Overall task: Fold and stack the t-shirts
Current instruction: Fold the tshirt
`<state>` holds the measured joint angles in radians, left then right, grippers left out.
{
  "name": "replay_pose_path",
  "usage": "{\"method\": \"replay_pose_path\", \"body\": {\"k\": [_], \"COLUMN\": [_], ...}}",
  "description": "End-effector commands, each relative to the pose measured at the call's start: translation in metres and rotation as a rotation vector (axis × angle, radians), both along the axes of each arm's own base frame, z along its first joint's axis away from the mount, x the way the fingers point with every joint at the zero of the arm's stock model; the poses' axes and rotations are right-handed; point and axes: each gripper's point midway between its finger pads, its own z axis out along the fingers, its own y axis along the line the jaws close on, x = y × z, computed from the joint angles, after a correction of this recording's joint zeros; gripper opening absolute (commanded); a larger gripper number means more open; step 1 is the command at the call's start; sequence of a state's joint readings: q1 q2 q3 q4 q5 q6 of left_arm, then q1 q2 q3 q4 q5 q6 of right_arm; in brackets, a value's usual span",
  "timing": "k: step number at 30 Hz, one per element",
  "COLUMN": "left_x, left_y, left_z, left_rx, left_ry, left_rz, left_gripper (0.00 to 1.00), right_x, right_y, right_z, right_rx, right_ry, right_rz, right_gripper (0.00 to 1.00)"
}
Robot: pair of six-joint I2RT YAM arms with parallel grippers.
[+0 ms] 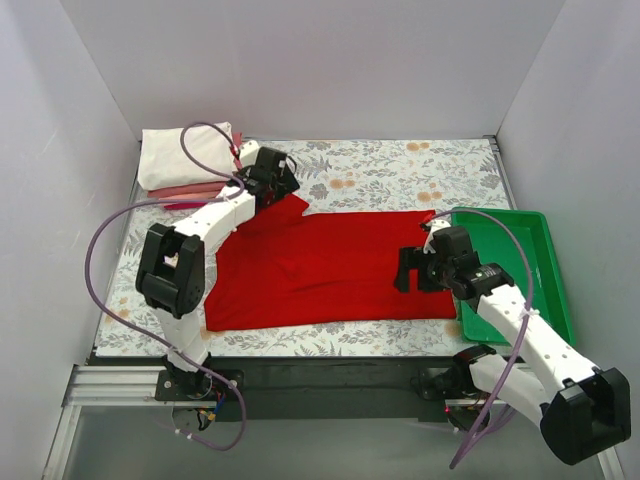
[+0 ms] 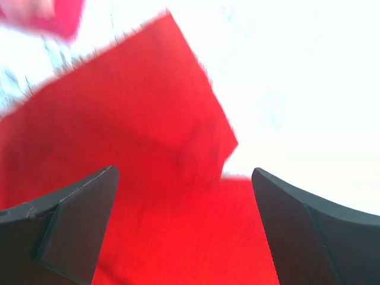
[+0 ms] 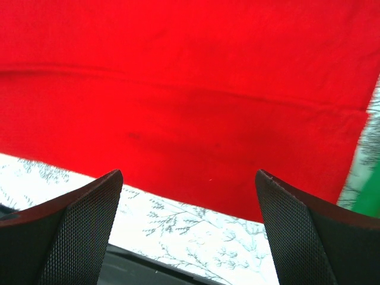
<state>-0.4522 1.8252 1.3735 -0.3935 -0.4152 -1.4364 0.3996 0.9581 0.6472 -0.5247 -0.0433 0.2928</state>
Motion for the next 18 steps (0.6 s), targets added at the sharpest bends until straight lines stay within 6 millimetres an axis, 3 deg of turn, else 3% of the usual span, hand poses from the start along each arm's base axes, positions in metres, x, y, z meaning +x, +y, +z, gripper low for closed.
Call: {"method": "replay_pose_path", "body": {"k": [1,3,4,7,11,18], "left_x": [0.035,0.049,0.068,0.096,0.121,0.147], "left_y": [0.024,0.031,0.034,0.041,0.044,0.055], "left_z": [0.002,-0.003,-0.006,-0.021,-0.041,-0.064], "left_rx": [0.056,0.096,0.106,0.162,0.232,0.304], "left_ry": [0.003,0.02,0.017,0.043,0.072,0.078], "left_rz": [0.057,0.055,0.072,0.071,0.043,0.058], "left_gripper": [0.95,0.95,0.95,0.95,0.93,0.79], "right_x": [0.018,0.02,0.02,0.02,0.018,0.011], "right_y": [-0.008,-0.014,-0.015,-0.022,-0.028,-0.028], "right_z": [0.027,0.032,0.033,0.038,0.035,0.022], "right_rx": [-0.014,-0.023,-0.024,-0.028,-0.038,-0.043], "right_ry": [-0.116,-0.146,-0.152,-0.188,-0.196,-0.158], "right_rz": [-0.066,-0.094,-0.106,-0.137,-0.163,-0.15], "right_gripper": [0.98,0.98,0.98,0.98,0.98,0.98]}}
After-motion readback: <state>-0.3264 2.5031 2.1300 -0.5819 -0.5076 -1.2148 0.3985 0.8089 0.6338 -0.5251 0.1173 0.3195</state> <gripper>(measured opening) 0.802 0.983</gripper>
